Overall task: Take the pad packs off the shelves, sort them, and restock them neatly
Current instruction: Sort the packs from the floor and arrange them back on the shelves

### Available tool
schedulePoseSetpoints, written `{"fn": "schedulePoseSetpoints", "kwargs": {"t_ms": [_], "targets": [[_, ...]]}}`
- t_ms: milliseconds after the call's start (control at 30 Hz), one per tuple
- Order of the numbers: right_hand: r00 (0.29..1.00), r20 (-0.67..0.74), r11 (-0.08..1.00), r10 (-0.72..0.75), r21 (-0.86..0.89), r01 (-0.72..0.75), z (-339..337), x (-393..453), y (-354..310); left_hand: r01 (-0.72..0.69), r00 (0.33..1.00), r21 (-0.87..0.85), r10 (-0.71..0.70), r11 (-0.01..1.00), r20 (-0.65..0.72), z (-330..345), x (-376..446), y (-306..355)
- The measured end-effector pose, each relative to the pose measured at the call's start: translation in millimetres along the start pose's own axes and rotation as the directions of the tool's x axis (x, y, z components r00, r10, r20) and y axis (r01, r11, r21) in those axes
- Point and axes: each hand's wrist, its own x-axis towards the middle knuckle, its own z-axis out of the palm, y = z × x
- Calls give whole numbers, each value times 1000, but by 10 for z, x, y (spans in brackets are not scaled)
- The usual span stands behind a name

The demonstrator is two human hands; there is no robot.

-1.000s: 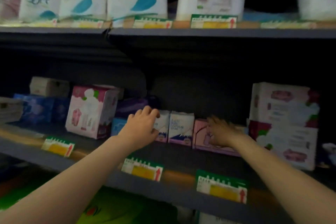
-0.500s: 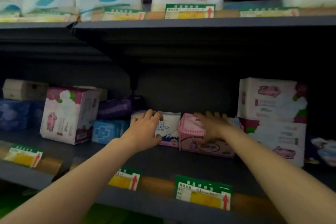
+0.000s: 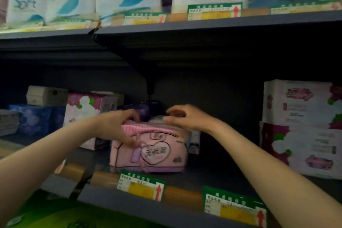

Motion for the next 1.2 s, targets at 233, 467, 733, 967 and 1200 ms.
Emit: {"fn": "schedulePoseSetpoints", "kwargs": {"t_ms": [233,467,733,967,1200], "targets": [[953,47,794,298,-567,-220,325,227,429,353,936,298,-335,887,-110,203,-93,-411],[939,19,727,343,-639,-252,430,195,293,342,937,244,-310,908,-158,244,-130,-357],[918,-357,778,172,-523,-349,385,-7,-438,158,858,-62,-168,986,-485,273,-386,-267],[787,-616,870,31,-371,-325,278,-205,-1467,-149,556,-479,-327,865,-764,-387,-988,-428],[866,-500,904,18,-361,-228,868,-418,-2411,-127,814,-756,-369,642,-450,-494,-2253,-1297]]}}
